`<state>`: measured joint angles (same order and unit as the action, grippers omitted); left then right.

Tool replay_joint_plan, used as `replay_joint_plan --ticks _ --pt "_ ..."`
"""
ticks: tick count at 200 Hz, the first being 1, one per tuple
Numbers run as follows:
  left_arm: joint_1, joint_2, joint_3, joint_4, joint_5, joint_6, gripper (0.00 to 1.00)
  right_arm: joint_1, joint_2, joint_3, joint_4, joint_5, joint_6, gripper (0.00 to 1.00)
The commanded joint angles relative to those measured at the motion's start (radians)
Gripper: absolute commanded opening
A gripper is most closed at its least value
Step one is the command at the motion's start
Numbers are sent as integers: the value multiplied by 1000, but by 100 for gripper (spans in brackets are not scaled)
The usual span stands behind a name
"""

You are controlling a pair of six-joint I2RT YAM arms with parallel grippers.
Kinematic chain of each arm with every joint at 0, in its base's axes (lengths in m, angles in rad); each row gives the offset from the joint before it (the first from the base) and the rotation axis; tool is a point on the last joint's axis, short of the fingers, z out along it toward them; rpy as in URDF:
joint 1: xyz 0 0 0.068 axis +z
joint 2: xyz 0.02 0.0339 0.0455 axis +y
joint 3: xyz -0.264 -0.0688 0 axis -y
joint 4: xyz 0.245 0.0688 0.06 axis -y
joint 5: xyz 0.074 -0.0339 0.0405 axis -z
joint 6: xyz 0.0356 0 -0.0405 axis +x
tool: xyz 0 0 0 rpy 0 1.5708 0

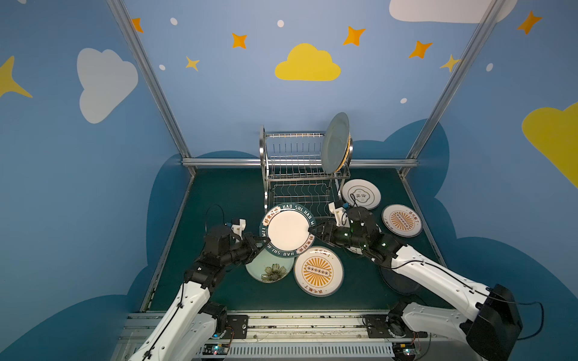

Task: Load plates into a dish rack
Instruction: Place the plate on the dish rack.

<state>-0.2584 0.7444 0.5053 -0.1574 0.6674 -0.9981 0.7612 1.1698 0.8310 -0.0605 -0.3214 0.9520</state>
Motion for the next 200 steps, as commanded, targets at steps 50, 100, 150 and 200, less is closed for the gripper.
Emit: replay_joint_plan --ticks 50,100,150,200 --pt "-10 8 38 74 5 29 4 22 8 25 -15 11 26 19" --pt "-13 22 38 82 3 36 4 40 16 31 -25 69 88 9" --pt "-13 38 39 48 -31 64 26 62 27 59 -87 125 174 0" --pt "-5 3 53 -57 -138 120 100 68 -49 88 -299 318 233 0"
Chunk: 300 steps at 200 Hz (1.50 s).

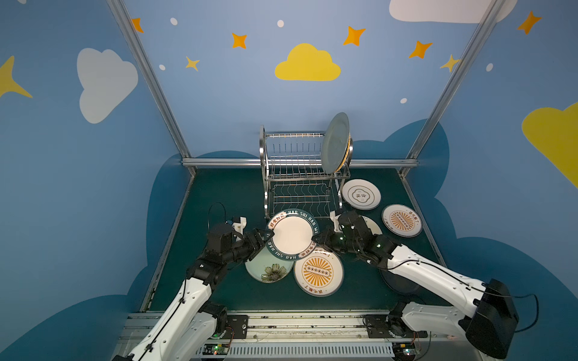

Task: Load plates into a dish rack
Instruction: Place the plate on the dish rack.

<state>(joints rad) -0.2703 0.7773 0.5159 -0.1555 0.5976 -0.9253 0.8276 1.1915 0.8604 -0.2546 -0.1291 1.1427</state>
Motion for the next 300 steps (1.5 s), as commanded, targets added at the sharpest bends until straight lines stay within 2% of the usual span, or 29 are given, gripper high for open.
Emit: replay_joint_plan --ticks 1,54,104,145,182,202,245,300 --pt "7 -30 43 -62 -70 48 100 1 -73 59 -111 131 42 0" --pt "50 -100 147 -247 -99 161 100 2 -237 70 -290 308 7 0" --pt "75 -149 230 -344 -125 267 100 3 -386 107 -320 342 -162 0" --pt "86 -155 267 -410 -148 356 100 4 -435 208 -344 298 -260 0" --pt "102 -157 224 -367 -73 348 100 3 -409 302 -290 213 -328 0" --pt "115 -176 227 -361 -43 356 100 4 -377 352 -257 205 -349 0" --pt "142 -246 207 -294 45 360 100 3 -261 497 -232 295 -383 0" --pt "163 -280 198 -278 56 358 100 3 -43 762 -291 459 -439 0"
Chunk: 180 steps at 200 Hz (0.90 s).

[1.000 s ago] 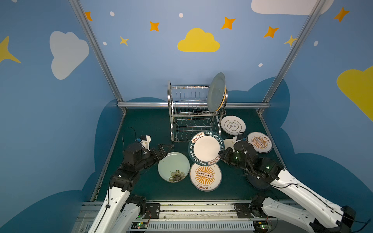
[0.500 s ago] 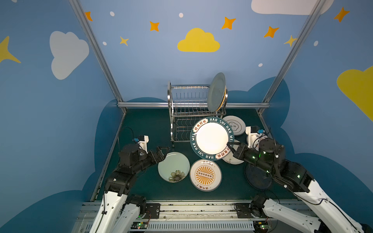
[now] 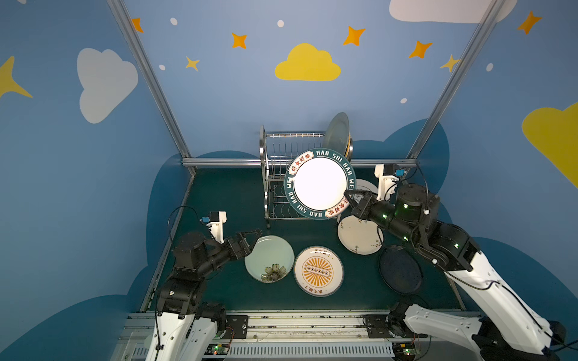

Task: Load plates into a dish rack
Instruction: Place the plate on the dish rack.

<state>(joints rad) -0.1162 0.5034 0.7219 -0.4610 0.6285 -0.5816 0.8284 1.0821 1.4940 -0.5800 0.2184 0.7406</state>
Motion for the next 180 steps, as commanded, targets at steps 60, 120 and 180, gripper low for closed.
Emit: replay_joint_plan --ticks 60,120,180 --pt "51 3 -15 44 39 2 100 21 389 521 -116 495 -124 0" --pt "69 1 -21 52 43 -8 100 65 725 940 -175 823 -356 0" --pt "76 -2 -24 53 38 -12 100 89 884 976 207 1049 -788 0"
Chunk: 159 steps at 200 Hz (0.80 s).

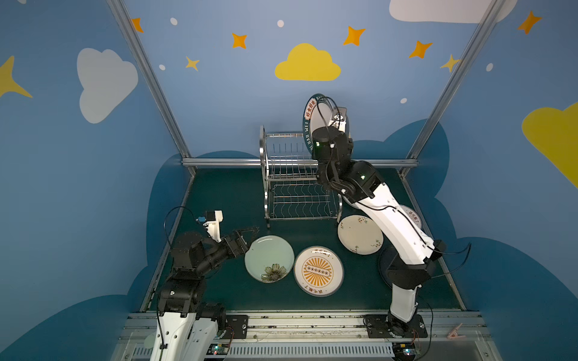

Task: Load plates into a dish rack
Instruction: Place the plate on the dish rack.

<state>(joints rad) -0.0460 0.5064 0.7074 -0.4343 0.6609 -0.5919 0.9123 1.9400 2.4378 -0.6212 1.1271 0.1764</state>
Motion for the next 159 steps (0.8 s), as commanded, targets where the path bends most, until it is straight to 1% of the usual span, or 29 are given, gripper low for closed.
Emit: replay_joint_plan --ticks 1,18,33,48,72,100,114,159 --pt "6 -5 -10 27 5 -2 100 5 29 32 255 142 -231 0" --pt "8 -3 -9 28 6 -3 100 6 61 33 360 174 -339 0" --pt "9 -2 -10 29 8 -5 100 5 83 33 420 192 -403 0" --pt "11 -5 -11 31 8 -5 100 1 99 34 450 200 -433 0" --pt "10 -5 -12 29 8 -8 100 -10 115 35 447 207 -438 0" --pt "12 -3 -12 31 8 -9 100 -18 127 34 413 211 -414 0" --pt "12 -2 -12 32 10 -9 100 -23 132 38 370 207 -380 0" --pt "13 -3 -13 32 8 -10 100 -44 149 94 79 136 -141 0"
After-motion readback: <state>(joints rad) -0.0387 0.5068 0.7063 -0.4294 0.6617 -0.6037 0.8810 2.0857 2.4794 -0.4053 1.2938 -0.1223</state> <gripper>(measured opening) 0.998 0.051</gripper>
